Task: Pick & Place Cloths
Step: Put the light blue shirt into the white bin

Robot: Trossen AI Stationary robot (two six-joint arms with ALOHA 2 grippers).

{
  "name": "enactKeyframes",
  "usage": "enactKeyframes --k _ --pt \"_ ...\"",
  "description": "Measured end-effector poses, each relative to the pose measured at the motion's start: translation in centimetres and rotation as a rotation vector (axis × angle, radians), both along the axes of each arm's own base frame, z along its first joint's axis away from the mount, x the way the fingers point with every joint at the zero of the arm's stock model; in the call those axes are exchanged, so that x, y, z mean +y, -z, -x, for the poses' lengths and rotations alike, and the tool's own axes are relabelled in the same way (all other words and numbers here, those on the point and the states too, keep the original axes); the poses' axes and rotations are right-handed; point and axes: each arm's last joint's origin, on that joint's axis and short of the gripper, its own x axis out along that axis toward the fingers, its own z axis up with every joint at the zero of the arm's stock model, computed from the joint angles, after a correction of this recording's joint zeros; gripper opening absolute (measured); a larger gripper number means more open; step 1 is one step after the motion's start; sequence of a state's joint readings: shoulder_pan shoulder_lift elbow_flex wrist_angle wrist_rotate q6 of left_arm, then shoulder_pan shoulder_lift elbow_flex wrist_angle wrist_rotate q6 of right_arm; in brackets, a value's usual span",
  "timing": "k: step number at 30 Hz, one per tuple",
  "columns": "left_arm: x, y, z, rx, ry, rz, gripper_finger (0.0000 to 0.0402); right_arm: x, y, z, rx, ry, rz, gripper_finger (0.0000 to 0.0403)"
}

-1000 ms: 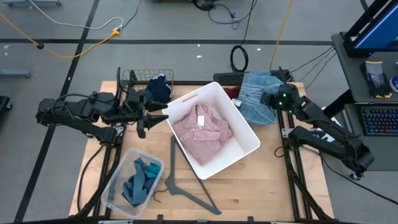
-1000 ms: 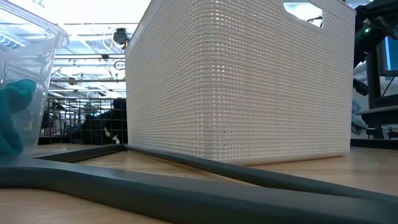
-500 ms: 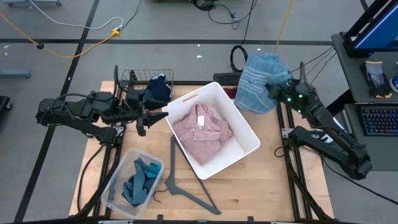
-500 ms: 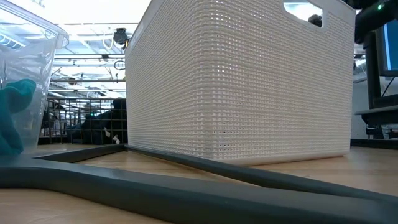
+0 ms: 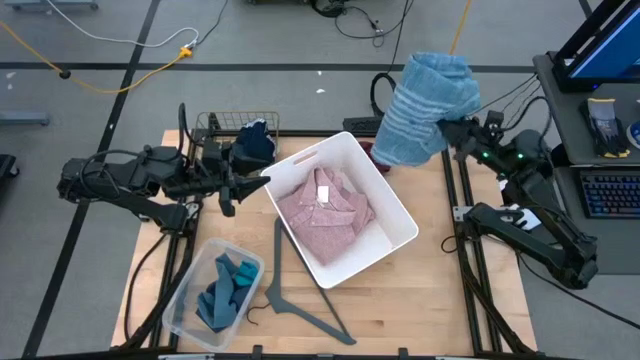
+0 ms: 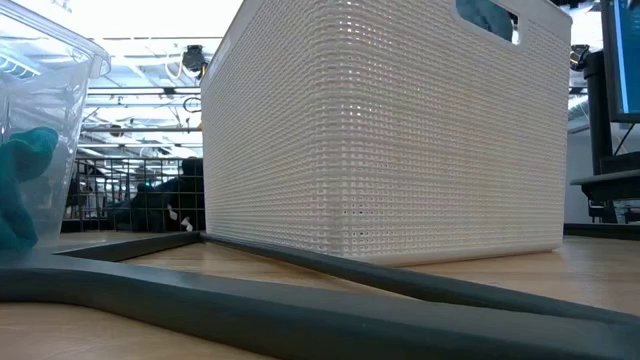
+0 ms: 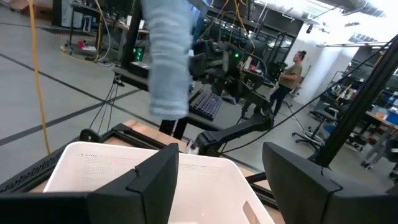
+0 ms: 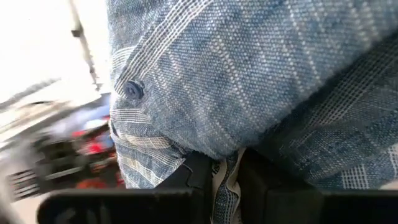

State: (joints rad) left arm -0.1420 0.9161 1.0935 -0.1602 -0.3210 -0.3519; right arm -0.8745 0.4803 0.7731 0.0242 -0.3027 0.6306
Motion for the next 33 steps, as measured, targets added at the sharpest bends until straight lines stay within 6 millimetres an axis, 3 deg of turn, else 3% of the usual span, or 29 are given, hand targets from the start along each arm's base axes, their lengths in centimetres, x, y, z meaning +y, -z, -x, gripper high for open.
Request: enactKeyframes --k 18,29,33 --pt "0.0 0.0 0.0 0.011 -0.004 -0.061 0.0237 0.8 -3.1 -2.1 -0.098 -0.748 0.346 0.0033" --pt "0.0 0.0 0.0 0.022 -0.001 -0.119 0.0237 2.0 -3.8 -4.4 -0.216 -1.031 0.428 0.0033" --pt "0.0 0.0 0.0 0.030 -0.001 -0.138 0.0237 2.6 -3.6 -5.8 -0.276 -1.076 0.385 0.0033"
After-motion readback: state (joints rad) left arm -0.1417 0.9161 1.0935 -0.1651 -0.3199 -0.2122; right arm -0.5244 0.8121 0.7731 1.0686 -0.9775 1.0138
